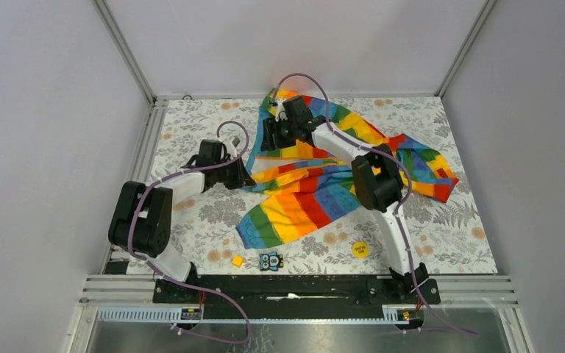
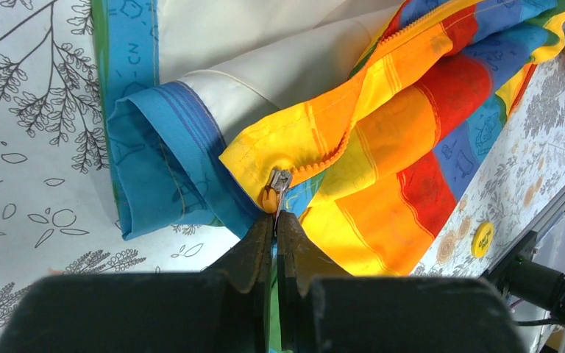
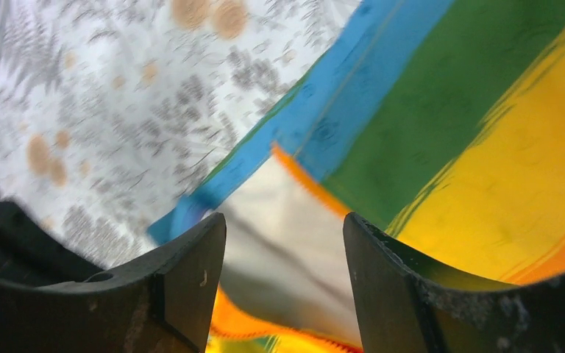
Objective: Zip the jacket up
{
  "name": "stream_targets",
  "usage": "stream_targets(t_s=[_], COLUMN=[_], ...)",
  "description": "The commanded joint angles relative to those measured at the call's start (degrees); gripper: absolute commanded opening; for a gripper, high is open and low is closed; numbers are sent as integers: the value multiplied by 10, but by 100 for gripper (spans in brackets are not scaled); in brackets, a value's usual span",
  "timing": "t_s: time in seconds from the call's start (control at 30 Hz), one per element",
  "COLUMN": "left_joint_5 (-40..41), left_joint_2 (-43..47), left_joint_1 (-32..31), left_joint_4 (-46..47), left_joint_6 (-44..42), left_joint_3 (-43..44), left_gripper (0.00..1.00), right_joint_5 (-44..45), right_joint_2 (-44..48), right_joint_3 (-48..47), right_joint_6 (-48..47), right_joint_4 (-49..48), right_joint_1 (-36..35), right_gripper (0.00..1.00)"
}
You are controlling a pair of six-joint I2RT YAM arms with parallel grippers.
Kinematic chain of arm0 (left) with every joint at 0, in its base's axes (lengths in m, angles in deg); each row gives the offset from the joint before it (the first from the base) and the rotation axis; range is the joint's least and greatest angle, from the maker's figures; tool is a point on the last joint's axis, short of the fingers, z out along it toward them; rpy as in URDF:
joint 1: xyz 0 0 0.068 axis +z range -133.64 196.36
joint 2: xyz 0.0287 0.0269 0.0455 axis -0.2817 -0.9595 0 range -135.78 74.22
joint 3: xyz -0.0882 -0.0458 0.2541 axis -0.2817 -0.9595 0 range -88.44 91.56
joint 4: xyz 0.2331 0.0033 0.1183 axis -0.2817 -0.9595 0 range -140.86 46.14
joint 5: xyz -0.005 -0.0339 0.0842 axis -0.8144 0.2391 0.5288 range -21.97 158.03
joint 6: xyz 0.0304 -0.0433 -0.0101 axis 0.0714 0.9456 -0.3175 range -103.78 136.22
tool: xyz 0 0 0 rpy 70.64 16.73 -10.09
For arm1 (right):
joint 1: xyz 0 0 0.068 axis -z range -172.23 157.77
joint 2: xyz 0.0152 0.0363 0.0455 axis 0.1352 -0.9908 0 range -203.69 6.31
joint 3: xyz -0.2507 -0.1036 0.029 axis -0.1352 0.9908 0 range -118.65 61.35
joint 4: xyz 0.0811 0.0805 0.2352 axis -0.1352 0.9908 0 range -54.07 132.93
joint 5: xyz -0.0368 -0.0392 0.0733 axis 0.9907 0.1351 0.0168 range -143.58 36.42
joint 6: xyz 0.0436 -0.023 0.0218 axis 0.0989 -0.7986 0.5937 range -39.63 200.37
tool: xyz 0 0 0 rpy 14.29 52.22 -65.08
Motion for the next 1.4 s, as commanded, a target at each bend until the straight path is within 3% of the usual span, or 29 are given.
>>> stream_targets(t_s=[0.0,0.2,0.33,0.5,0.6,0.87,1.0,1.07,1.2,1.37], left_joint_5=[-9,-3,1,7,13,40,38,40,40,39], left_joint_2=[-10,-16,-19,-42,-56,-65,-62,-61,-63,-65], left_joint_1=[0,-2,-5,-5,-5,-5,-5,-5,-5,-5], left_joint_4=[17,-12,-25,-40,-51,-44,-35,-36,-37,-38], left_joint_6=[14,-3,-9,-3,1,4,9,8,6,6], left_joint_3=[35,49,54,66,75,68,62,63,63,65], left_gripper=[0,0,0,0,0,0,0,0,0,0], right_joint_5=[109,164,132,10,-3,29,89,131,160,175], right_joint_2=[-28,-76,-97,-134,-138,-153,-165,-173,-173,-167], right_joint_3=[-88,-200,-232,-254,-246,-231,-233,-240,-233,-215], right_joint_6=[-15,-38,-36,-45,-95,-140,-179,-183,-160,-147], right_joint_4=[-2,36,42,38,39,40,52,61,63,62], right_joint_1=[11,29,37,29,12,-14,-37,-45,-51,-60], right_gripper=[67,74,74,60,58,59,60,58,44,46])
